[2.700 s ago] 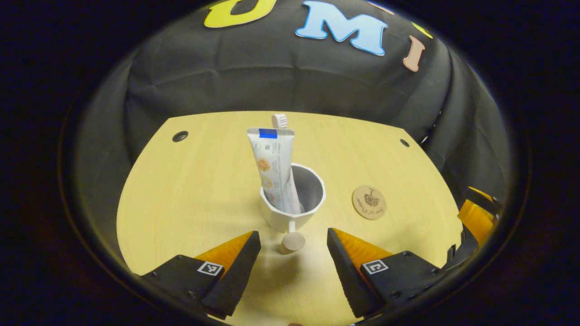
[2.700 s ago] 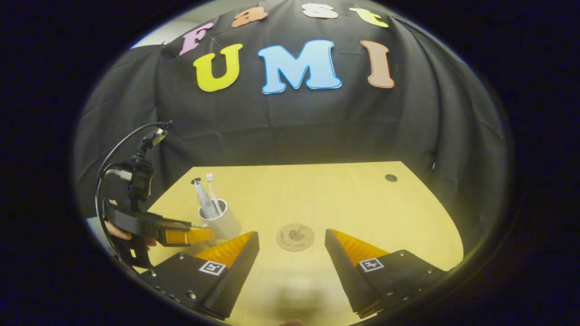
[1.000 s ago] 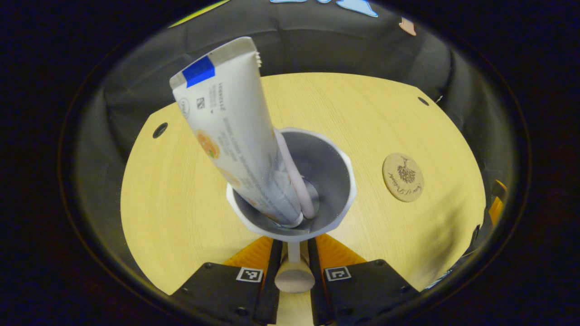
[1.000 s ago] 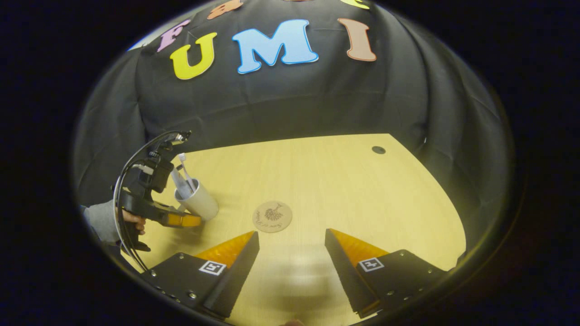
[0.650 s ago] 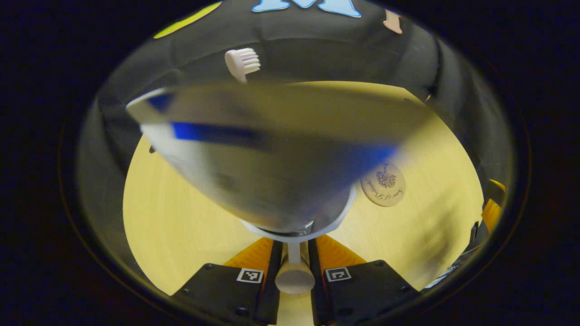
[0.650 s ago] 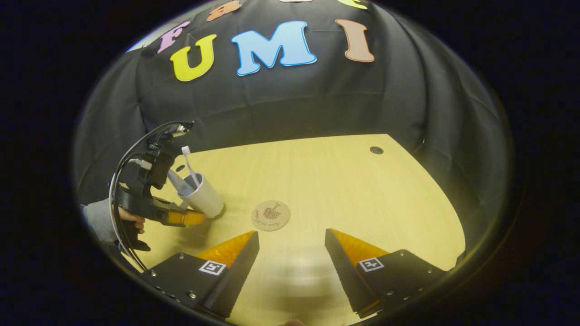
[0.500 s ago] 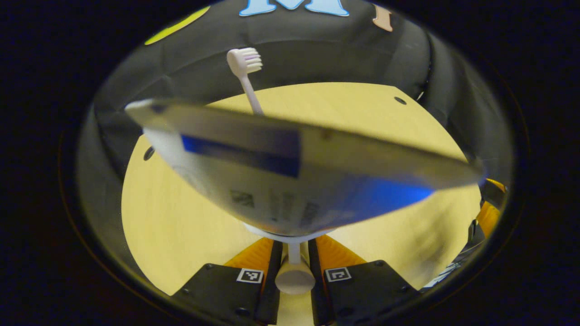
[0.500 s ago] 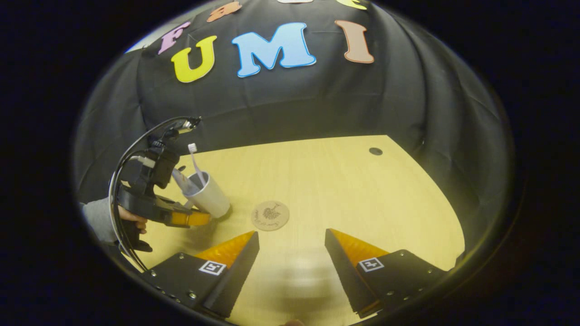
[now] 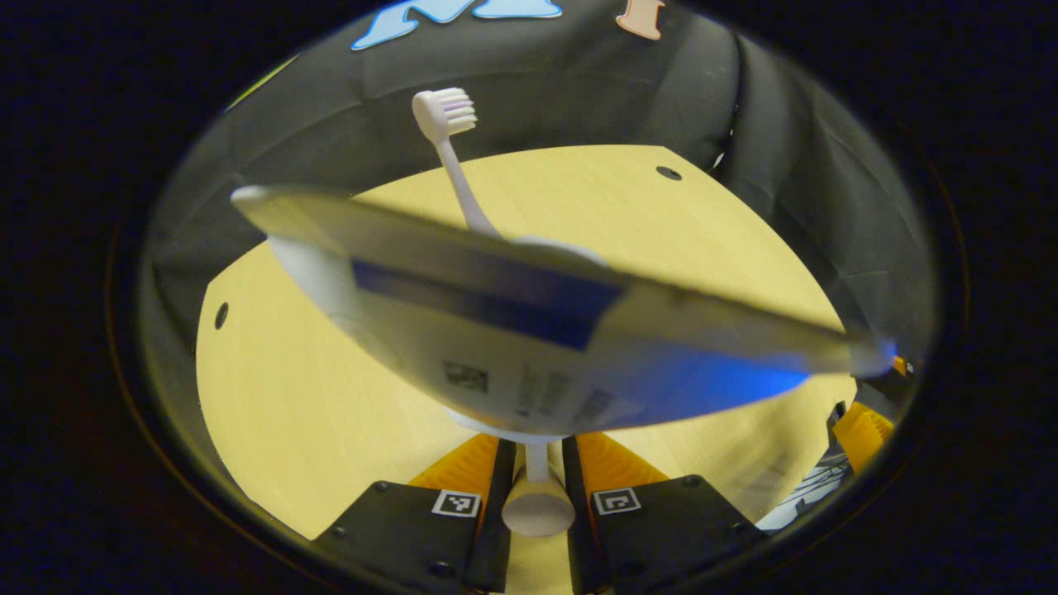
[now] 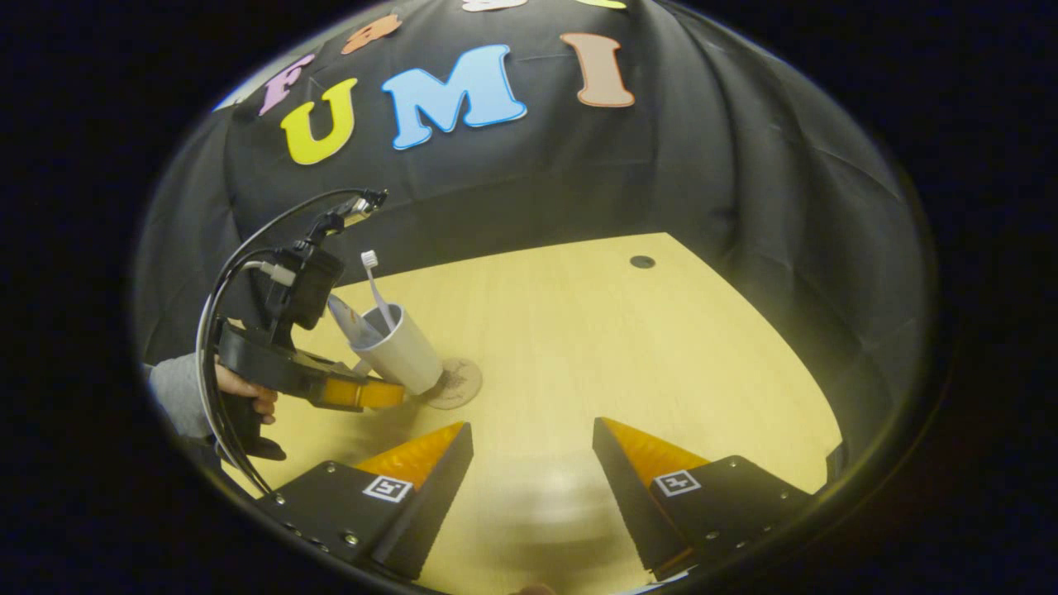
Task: Put the toothbrush and toothpaste on the desktop into the cup, then pick up the cup and place it on the coaster on the desktop.
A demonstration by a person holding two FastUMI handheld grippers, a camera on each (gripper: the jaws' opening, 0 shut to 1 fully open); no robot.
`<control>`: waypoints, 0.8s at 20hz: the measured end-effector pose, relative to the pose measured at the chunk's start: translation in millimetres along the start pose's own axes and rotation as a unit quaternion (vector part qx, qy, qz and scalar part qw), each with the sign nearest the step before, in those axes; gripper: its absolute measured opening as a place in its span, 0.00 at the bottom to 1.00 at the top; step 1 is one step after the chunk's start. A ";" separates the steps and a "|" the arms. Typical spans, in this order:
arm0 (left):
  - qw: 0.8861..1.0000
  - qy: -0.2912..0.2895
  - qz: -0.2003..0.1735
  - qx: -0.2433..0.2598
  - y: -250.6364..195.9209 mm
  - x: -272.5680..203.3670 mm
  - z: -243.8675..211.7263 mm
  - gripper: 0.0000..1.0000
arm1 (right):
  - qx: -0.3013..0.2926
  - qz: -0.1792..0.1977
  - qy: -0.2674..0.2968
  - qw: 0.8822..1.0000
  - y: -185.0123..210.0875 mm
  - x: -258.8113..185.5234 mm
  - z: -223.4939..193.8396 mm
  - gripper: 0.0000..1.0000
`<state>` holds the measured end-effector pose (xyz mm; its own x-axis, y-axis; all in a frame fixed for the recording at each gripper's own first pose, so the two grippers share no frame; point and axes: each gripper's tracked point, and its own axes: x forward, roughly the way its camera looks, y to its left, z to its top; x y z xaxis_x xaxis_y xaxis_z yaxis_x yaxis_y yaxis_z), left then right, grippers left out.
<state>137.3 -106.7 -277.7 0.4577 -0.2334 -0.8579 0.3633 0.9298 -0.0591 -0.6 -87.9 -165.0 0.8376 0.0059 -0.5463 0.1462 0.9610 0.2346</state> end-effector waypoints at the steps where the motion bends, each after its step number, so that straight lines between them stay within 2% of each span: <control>1: 1.000 0.004 0.002 0.002 -2.7 5.5 1.0 0.41 | 0.005 -0.005 0.000 1.000 -8.2 -0.6 -2.4 0.90; 7: 0.999 0.028 0.011 0.012 -26.4 56.8 19.2 0.41 | 0.035 -0.021 0.007 0.999 -37.6 -2.0 -10.4 0.91; 11: 0.999 0.035 0.018 0.013 -40.1 85.1 28.8 0.42 | 0.035 -0.019 0.012 0.999 -41.2 2.4 -9.4 0.91; 12: 0.999 0.035 0.019 0.013 -39.8 89.7 30.9 0.41 | 0.034 -0.018 0.012 0.999 -41.7 2.5 -8.4 0.90; 13: 0.999 0.035 0.019 0.014 -41.3 94.3 33.1 0.35 | 0.033 -0.016 0.014 0.999 -40.6 4.2 -8.2 0.91; 15: 0.999 0.035 0.020 0.016 -39.0 91.3 29.9 0.35 | 0.030 -0.013 0.016 0.999 -39.5 6.5 -7.9 0.91; 16: 0.999 0.034 0.020 0.015 -37.8 86.7 28.8 0.42 | 0.029 -0.012 0.017 0.999 -38.7 6.6 -7.9 0.94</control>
<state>186.7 -170.3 -335.1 0.4165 -0.1749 -0.8922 0.3707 0.9287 -0.0090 -4.9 -122.9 -184.0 0.8151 -0.0056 -0.5792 0.1964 0.9434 0.2673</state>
